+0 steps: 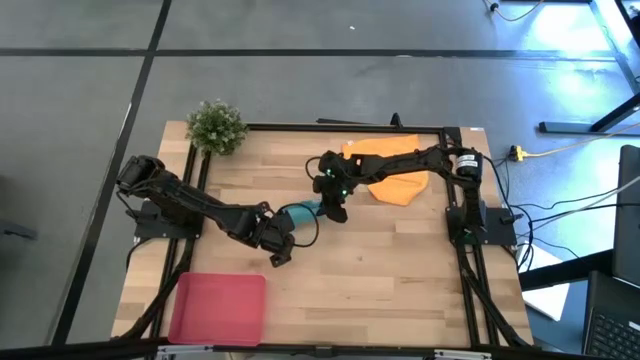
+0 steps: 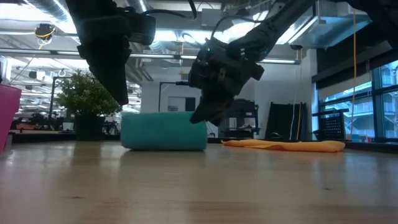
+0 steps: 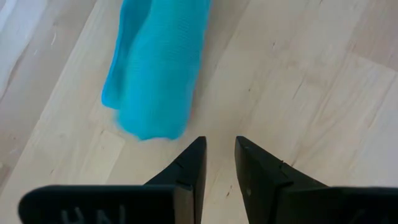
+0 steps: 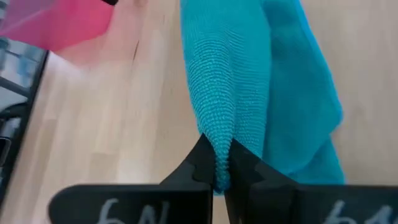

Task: Roll microfiber towels into tight, uniform cylinder then place into a basket
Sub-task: Roll the blue microfiber towel

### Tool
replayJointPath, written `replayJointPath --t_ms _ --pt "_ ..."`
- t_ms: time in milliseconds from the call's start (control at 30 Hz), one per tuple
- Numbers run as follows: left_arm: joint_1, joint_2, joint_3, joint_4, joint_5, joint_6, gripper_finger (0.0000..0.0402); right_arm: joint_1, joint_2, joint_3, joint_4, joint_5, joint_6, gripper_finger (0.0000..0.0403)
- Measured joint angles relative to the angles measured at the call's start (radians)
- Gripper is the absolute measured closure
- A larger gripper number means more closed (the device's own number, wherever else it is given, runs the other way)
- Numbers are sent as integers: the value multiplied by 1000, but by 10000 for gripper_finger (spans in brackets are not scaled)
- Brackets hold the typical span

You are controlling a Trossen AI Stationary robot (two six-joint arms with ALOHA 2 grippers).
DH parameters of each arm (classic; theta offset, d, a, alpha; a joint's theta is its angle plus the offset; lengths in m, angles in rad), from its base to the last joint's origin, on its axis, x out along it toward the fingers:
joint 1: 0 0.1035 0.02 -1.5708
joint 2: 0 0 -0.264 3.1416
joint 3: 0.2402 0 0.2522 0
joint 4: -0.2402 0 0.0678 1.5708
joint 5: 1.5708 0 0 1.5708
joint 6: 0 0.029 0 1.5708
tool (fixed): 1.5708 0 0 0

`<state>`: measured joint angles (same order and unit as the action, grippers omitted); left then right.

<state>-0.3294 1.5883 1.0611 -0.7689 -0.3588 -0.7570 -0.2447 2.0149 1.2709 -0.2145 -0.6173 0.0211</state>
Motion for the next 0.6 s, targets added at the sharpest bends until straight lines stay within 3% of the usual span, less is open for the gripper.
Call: replayJointPath --t_ms 600 --pt "1 0 0 0 -29 0 325 -98 117 1 43 -64 159 390"
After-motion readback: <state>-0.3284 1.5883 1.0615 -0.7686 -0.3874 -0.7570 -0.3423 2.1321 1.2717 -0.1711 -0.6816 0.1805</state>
